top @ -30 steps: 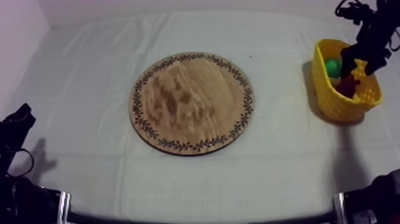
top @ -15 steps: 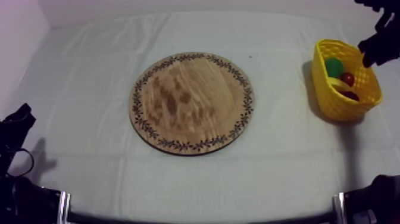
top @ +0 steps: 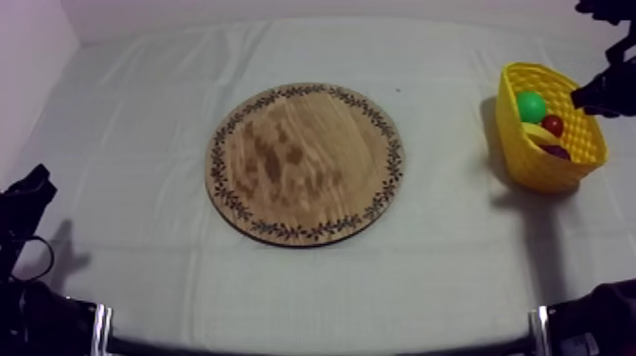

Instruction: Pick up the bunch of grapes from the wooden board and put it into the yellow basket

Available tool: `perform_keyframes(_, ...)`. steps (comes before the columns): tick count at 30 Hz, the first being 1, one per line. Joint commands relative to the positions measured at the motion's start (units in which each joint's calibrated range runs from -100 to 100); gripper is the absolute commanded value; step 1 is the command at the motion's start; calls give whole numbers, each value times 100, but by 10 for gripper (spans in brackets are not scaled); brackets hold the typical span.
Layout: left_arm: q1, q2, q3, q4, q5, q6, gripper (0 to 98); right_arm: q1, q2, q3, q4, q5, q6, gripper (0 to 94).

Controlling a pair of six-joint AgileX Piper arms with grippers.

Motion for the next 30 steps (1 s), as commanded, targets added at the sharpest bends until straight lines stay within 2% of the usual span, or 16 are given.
perform_keyframes(1, -1, 3, 4, 1, 3, 1, 0, -11, -537, 400, -136, -221, 58, 16)
perform_keyframes(11, -1, 3, 4, 1, 3, 3, 0, -2, -2810, 2462, -1159, -1670, 525, 5)
perform_keyframes(17, -1, 3, 4, 1, 3, 4, 0, -86, -4157, 3482, -1491, -2002, 441, 5)
perform_keyframes(21, -1, 3, 4, 1, 3, 3, 0, -175, -4862, 4228, -1576, -2377, 396, 5)
perform_keyframes(24, -1, 3, 4, 1, 3, 4, 0, -216, -5292, 4580, -1441, -2581, 54, 5)
perform_keyframes(27, -1, 3, 4, 1, 3, 5, 0, -241, -5762, 4716, -1378, -2637, -457, 3)
perform_keyframes(30, -1, 3, 4, 1, 3, 5, 0, -304, -6160, 4786, -1319, -2648, -665, 3)
